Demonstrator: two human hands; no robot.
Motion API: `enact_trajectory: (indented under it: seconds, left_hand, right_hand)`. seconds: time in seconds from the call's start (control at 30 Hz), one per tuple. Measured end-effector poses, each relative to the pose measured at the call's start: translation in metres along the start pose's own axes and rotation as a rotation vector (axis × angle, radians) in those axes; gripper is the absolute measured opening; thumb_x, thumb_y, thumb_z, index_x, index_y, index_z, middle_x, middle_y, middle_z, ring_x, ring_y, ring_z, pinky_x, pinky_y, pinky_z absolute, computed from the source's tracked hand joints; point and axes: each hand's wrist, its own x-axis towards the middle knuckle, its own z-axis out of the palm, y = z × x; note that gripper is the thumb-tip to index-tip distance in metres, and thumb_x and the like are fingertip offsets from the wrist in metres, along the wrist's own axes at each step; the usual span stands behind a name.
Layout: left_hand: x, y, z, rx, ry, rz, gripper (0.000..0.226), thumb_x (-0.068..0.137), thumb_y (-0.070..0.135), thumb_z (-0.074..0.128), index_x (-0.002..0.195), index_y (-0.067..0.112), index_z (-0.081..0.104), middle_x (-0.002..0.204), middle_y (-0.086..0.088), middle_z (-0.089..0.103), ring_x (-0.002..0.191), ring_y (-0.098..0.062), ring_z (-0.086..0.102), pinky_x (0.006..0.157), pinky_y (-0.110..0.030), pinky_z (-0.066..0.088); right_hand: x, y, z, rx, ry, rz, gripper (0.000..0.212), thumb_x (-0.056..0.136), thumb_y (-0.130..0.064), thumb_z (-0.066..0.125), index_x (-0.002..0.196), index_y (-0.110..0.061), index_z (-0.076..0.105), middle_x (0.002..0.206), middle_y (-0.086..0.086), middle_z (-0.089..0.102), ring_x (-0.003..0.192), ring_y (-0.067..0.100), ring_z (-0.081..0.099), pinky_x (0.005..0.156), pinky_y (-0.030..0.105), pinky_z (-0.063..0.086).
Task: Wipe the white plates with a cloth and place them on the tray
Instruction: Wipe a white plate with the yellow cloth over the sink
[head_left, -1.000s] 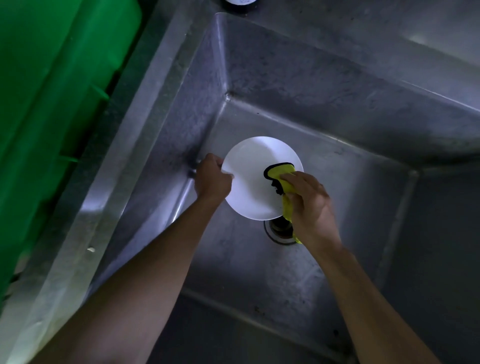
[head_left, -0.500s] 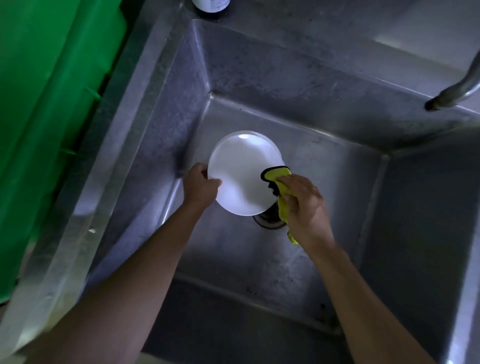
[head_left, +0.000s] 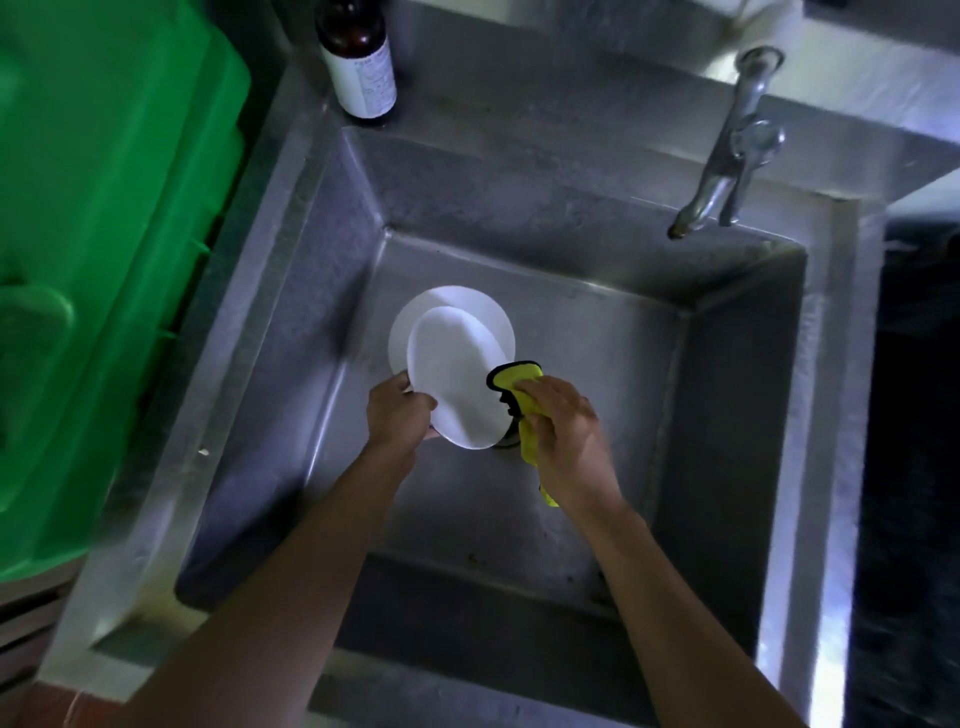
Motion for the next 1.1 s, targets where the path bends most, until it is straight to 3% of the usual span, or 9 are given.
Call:
enact_trajectory:
  seconds: [0.13,0.23,0.3,0.4,0.5,0.6,0.73,0.9,1.1]
  left_hand:
    - [-0.031,0.005,-0.002,-0.073,-0.015,-0.054,0.045,0.076,-0.014,0.053,0.091,0.022,0.075,0.096,-0.007,0.074,0.088,-0.031,0.069,0.054,-0.034,0.059]
    - [-0.057,0.010,-0.002,-0.105,-0.053,-0.068,0.042,0.076,-0.015,0.054,0.082,0.019,0.077,0.076,-0.005,0.076,0.073,-0.029,0.071,0.050,-0.032,0.057]
    - [-0.075,0.013,-0.001,-0.118,-0.105,-0.055,0.045,0.076,-0.015,0.054,0.079,0.021,0.080,0.077,-0.006,0.077,0.066,-0.025,0.074,0.050,-0.031,0.056]
    - [-0.099,0.020,0.003,-0.134,-0.177,-0.033,0.043,0.076,-0.012,0.056,0.091,0.020,0.080,0.088,-0.010,0.078,0.071,-0.023,0.076,0.056,-0.033,0.058]
    - [-0.118,0.030,0.007,-0.155,-0.214,-0.007,0.043,0.078,-0.013,0.057,0.108,0.012,0.076,0.094,-0.016,0.077,0.077,-0.032,0.074,0.059,-0.034,0.057]
    - [-0.131,0.041,0.009,-0.167,-0.243,0.012,0.042,0.082,-0.012,0.062,0.115,0.009,0.074,0.103,-0.018,0.076,0.091,-0.038,0.072,0.071,-0.045,0.061]
    - [-0.144,0.052,0.006,-0.227,-0.291,0.006,0.037,0.083,-0.009,0.062,0.113,0.010,0.075,0.106,-0.018,0.076,0.093,-0.035,0.074,0.069,-0.042,0.061]
    - [-0.153,0.059,0.006,-0.248,-0.345,0.031,0.037,0.086,-0.007,0.061,0.118,0.007,0.072,0.114,-0.021,0.073,0.101,-0.039,0.071,0.078,-0.049,0.061]
    - [-0.164,0.063,0.003,-0.181,-0.434,0.079,0.036,0.080,-0.008,0.060,0.110,0.007,0.074,0.106,-0.022,0.073,0.094,-0.040,0.071,0.073,-0.046,0.060]
  right_hand:
    - [-0.012,-0.011,-0.018,0.013,-0.011,-0.008,0.045,0.091,-0.005,0.047,0.130,-0.020,0.065,0.127,0.005,0.062,0.106,0.033,0.060,0.086,0.049,0.053]
    - [-0.017,-0.024,-0.031,-0.011,-0.026,-0.036,0.046,0.090,0.002,0.052,0.131,-0.018,0.064,0.131,0.005,0.061,0.113,0.033,0.058,0.094,0.045,0.050]
    - [-0.019,-0.037,-0.040,-0.019,-0.021,-0.070,0.045,0.090,0.001,0.054,0.130,-0.017,0.064,0.133,0.005,0.061,0.116,0.033,0.057,0.096,0.046,0.048]
    - [-0.021,-0.055,-0.050,-0.102,-0.002,-0.125,0.042,0.095,-0.008,0.055,0.134,-0.021,0.062,0.139,0.001,0.059,0.121,0.031,0.053,0.100,0.046,0.046]
    - [-0.022,-0.069,-0.059,-0.231,-0.106,-0.142,0.044,0.097,-0.021,0.054,0.141,-0.027,0.053,0.146,-0.004,0.051,0.126,0.029,0.049,0.099,0.043,0.044]
    - [-0.026,-0.073,-0.070,-0.274,-0.126,-0.177,0.048,0.097,-0.028,0.057,0.144,-0.028,0.049,0.152,-0.004,0.046,0.134,0.027,0.043,0.104,0.041,0.040]
    - [-0.038,-0.059,-0.092,-0.363,-0.077,-0.316,0.049,0.100,-0.035,0.055,0.148,-0.026,0.048,0.160,-0.002,0.037,0.148,0.024,0.031,0.115,0.049,0.026]
    - [-0.045,-0.036,-0.106,-0.533,-0.086,-0.470,0.056,0.105,-0.048,0.038,0.158,-0.033,0.028,0.168,-0.004,0.013,0.156,0.024,0.009,0.123,0.052,0.013]
    - [-0.047,-0.035,-0.104,-0.643,-0.056,-0.611,0.055,0.106,-0.047,0.034,0.158,-0.030,0.027,0.168,0.003,0.013,0.156,0.032,0.003,0.122,0.059,0.012]
